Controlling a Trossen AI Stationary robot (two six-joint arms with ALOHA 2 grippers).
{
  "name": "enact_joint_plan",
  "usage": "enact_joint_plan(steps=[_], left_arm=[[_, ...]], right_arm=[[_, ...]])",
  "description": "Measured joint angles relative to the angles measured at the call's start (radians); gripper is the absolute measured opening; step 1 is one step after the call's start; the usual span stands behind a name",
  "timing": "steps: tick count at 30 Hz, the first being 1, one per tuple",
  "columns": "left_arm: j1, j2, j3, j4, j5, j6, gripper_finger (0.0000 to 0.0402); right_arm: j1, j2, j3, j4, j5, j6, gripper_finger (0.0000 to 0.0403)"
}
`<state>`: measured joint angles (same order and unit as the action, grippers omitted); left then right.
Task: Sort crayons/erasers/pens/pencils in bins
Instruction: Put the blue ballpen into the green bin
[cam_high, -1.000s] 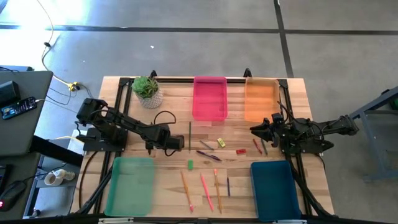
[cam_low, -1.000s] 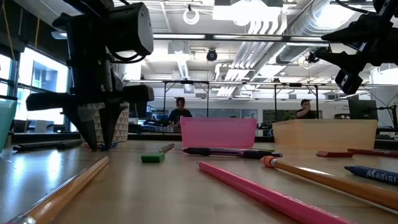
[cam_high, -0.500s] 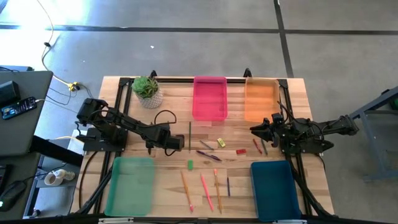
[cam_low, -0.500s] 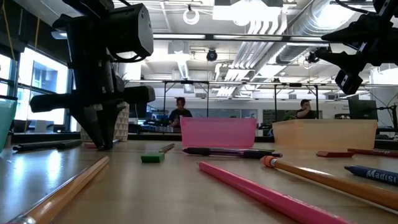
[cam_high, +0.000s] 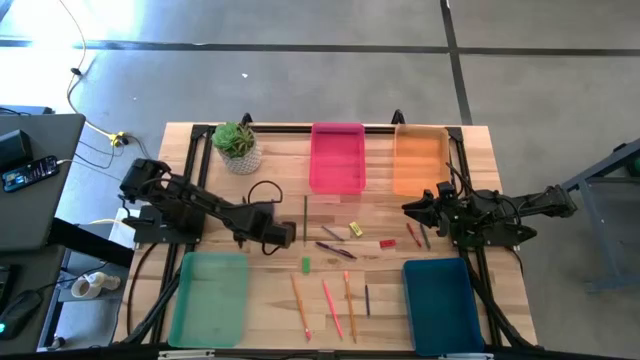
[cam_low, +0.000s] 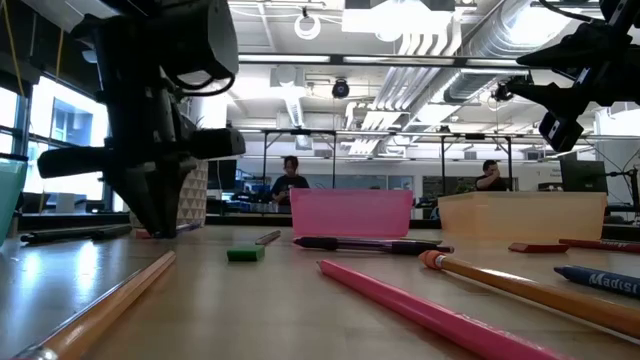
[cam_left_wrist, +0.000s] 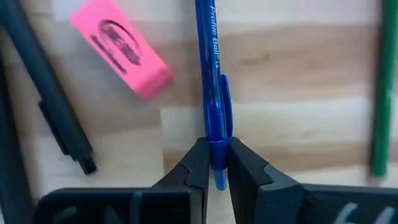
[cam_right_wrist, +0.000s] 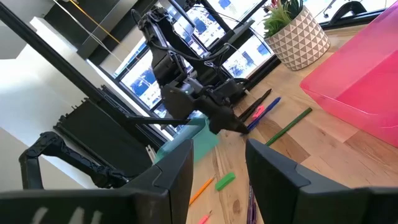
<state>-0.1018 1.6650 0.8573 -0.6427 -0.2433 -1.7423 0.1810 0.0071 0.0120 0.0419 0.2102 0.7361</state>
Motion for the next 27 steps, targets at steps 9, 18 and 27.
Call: enact_joint_plan(steps=[9,18,27], left_arm=[[0.0,-0.036,0.002,0.009,0.033,0.048,0.0023],[-0.096,-0.185,0.002,-0.023,0.053,0.034,0.0023],[-0.31,-0.389,0.002,-0.085,0.063,-0.112,0.0023]], right_arm=[[0.0,0.0,0.0,0.002,0.0,0.008,0.0139],[0.0,0.0,0.0,0.009,0.0,0.008,0.0139],[0.0,0.002,0.0,0.031,0.031,0.01,0.0139]])
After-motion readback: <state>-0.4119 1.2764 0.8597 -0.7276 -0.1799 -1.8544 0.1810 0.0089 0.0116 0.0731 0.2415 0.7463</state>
